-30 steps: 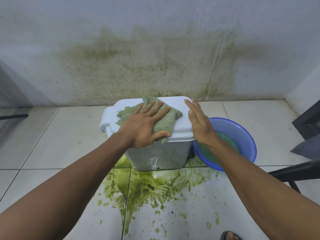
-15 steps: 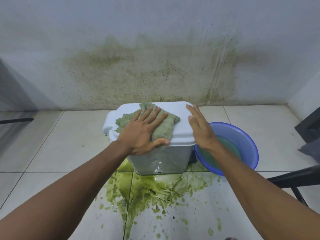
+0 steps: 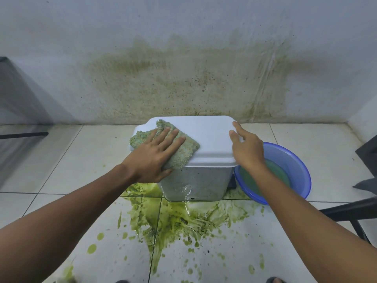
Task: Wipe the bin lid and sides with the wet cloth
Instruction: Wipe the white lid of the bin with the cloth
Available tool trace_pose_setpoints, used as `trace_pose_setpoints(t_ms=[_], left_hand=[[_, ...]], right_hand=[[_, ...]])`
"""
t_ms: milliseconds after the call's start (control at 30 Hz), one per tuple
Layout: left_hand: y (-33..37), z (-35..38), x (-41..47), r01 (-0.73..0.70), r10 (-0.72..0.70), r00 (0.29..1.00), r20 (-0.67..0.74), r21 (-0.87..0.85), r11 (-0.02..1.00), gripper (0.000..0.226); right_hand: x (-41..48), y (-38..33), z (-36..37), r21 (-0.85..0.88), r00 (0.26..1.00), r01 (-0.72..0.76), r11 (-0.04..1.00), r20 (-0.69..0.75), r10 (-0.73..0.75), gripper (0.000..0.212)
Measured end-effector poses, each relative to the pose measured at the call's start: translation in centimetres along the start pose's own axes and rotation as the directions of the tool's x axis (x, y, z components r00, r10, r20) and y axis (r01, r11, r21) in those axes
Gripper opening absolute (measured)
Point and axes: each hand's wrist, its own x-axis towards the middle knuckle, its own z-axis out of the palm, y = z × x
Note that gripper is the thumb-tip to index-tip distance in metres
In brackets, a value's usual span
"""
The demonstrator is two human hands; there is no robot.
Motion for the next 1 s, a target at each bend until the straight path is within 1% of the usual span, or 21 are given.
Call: trace_pose_setpoints(t_ms=[133, 267, 333, 400, 467, 533, 667, 767, 900, 933, 1000], left_hand=[[-0.1, -0.3, 0.5, -0.016, 0.016, 1.000, 0.006, -0.025, 1.000, 0.105], [0.3, -0.6, 0.9, 0.000, -0.001, 1.000, -0.012, -0.064, 0.998, 0.102], [0.1, -0.4, 0.6, 0.001, -0.006, 0.999, -0.047, -0.103, 0.995, 0.097], [0.0, -0.1, 0.3, 0.017, -0.032, 0.996, -0.081, -0.174, 0.985, 0.091], [0.3, 0.1, 0.2, 0.075, -0.095, 0.992, -0.084, -0.215, 0.974, 0.089], [0.9, -0.1, 1.0, 0.162, -0.176, 0.983, -0.060, -0.197, 0.967, 0.089], [2.3, -0.8, 4.5, 0.303, -0.296, 0.953, 0.063, -0.184, 0.935, 0.096], [2.9, -1.1, 6.1, 0.339, -0.325, 0.940, 0.105, -0.182, 0.923, 0.103], [2.2, -1.0, 5.8, 0.322, -0.306, 0.946, 0.104, -0.232, 0.918, 0.097], [1.5, -1.0, 5.4, 0.335, -0.318, 0.942, 0.104, -0.262, 0.905, 0.094], [-0.4, -0.7, 4.5, 0.432, -0.415, 0.902, 0.121, -0.316, 0.845, 0.091]], right_hand=[[0.2, -0.6, -0.7, 0.055, 0.999, -0.036, 0.998, 0.020, 0.035, 0.042], [0.5, -0.6, -1.2, 0.116, 0.998, -0.051, 0.992, 0.050, 0.046, 0.042], [0.0, -0.5, -1.2, 0.064, 0.998, -0.012, 0.998, 0.070, 0.007, 0.044], [-0.3, 0.1, -0.9, -0.056, 0.992, 0.060, 0.997, 0.115, -0.053, 0.050], [-0.6, 0.8, -0.4, -0.091, 0.984, 0.087, 0.992, 0.164, -0.071, 0.052], [-0.9, 1.2, 0.2, -0.055, 0.979, 0.088, 0.995, 0.189, -0.076, 0.052], [-1.3, 1.1, 1.2, -0.038, 0.979, 0.106, 0.994, 0.181, -0.097, 0.052], [-1.2, 0.8, 1.4, -0.019, 0.981, 0.104, 0.994, 0.165, -0.100, 0.051], [-1.0, 1.2, 1.3, 0.012, 0.982, 0.140, 0.990, 0.128, -0.140, 0.048], [-1.0, 1.3, 1.3, 0.020, 0.981, 0.143, 0.990, 0.130, -0.144, 0.047], [-1.2, 1.5, 1.4, 0.025, 0.979, 0.148, 0.989, 0.141, -0.150, 0.047]])
